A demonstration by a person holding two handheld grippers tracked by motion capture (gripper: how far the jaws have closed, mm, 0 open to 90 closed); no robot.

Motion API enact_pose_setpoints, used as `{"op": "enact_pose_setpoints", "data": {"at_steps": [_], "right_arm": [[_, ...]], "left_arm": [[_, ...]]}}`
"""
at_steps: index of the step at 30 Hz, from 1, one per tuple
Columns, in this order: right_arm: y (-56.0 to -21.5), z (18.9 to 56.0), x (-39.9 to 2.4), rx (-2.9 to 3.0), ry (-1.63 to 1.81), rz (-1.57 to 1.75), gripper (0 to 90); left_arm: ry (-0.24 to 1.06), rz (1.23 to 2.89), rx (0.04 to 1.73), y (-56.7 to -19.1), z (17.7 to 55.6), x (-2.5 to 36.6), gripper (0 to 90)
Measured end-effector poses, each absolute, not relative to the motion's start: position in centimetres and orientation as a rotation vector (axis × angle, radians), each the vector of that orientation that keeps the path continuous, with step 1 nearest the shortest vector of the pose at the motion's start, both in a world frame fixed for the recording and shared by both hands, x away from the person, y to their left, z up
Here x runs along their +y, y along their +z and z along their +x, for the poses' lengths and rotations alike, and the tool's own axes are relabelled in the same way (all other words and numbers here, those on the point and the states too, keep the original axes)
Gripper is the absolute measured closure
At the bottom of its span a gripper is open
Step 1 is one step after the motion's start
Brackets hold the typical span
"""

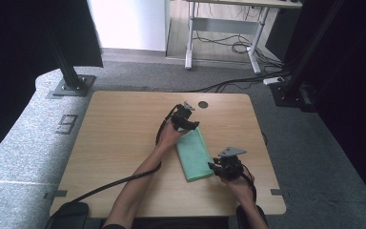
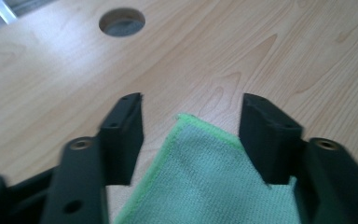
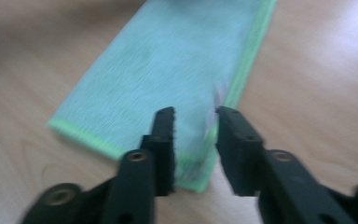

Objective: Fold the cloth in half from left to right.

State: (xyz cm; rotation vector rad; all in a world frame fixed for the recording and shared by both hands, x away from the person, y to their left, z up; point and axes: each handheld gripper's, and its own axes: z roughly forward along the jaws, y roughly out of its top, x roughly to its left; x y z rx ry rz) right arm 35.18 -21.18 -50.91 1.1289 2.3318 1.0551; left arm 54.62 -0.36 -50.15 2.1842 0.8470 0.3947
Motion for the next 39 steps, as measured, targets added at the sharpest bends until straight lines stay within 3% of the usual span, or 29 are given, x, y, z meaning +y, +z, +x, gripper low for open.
{"op": "enact_pose_setpoints", "data": {"at_steps": [3, 10, 25, 39], "right_arm": [[-50.7, 35.8, -21.5, 2.31, 1.054, 1.14, 49.1], [-52.5, 37.4, -21.7, 2.357, 0.958, 1.124, 41.6], [-54.0, 37.2, -22.5, 2.39, 0.919, 1.154, 35.9], [-54.3, 37.2, -22.7, 2.376, 0.959, 1.206, 33.0]], "left_arm": [[0.414, 2.194, 0.832, -49.6, 54.4, -0.1, 32.4], [0.423, 2.208, 0.844, -49.9, 53.8, 1.7, 28.2], [0.488, 2.212, 1.004, -52.6, 54.4, 6.7, 20.8], [0.471, 2.223, 0.974, -54.2, 51.0, 6.8, 19.6]]}}
